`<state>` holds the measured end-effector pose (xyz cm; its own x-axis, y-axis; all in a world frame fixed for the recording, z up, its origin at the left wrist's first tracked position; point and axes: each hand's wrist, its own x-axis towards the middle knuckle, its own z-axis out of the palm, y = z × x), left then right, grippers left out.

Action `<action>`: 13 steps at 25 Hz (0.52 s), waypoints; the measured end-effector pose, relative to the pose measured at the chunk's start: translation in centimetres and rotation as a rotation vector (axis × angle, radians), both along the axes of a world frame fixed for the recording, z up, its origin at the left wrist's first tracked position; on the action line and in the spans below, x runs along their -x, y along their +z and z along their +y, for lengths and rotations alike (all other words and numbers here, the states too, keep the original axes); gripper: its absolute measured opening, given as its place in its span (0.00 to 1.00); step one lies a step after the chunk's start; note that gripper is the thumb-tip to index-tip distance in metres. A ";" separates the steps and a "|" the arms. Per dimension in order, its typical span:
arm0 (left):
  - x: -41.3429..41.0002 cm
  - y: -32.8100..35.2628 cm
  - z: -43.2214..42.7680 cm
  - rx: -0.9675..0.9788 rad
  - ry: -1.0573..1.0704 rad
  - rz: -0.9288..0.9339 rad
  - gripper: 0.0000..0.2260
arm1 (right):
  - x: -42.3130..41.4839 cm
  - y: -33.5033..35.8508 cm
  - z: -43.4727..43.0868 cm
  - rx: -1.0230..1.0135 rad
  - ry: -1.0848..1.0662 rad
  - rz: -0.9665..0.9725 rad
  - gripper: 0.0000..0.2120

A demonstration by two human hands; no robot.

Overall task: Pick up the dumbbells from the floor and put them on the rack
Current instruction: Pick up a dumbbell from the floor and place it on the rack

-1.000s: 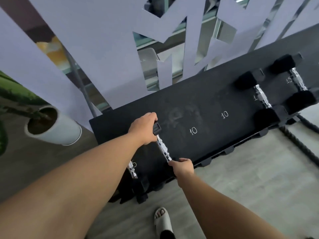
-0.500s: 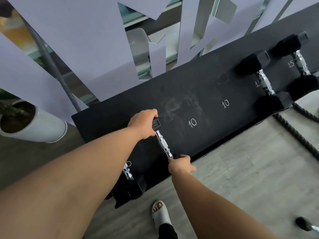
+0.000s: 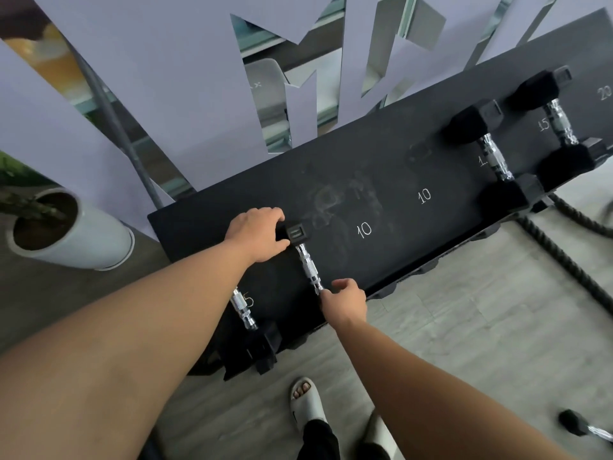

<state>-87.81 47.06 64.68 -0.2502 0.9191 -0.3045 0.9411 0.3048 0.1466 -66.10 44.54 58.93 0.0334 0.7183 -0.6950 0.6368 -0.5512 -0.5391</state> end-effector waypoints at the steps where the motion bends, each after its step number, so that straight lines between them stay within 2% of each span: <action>1: 0.1 0.9 -0.9 0.007 0.018 0.014 0.23 | -0.1 0.6 -0.3 -0.009 0.022 0.025 0.16; 7: 0.4 5.3 -7.3 -0.053 0.144 0.042 0.20 | 0.3 2.7 -3.1 -0.025 0.203 0.133 0.17; 13: 0.6 4.8 -10.0 -0.013 0.085 0.043 0.21 | 1.2 2.3 -7.3 0.040 0.236 0.088 0.19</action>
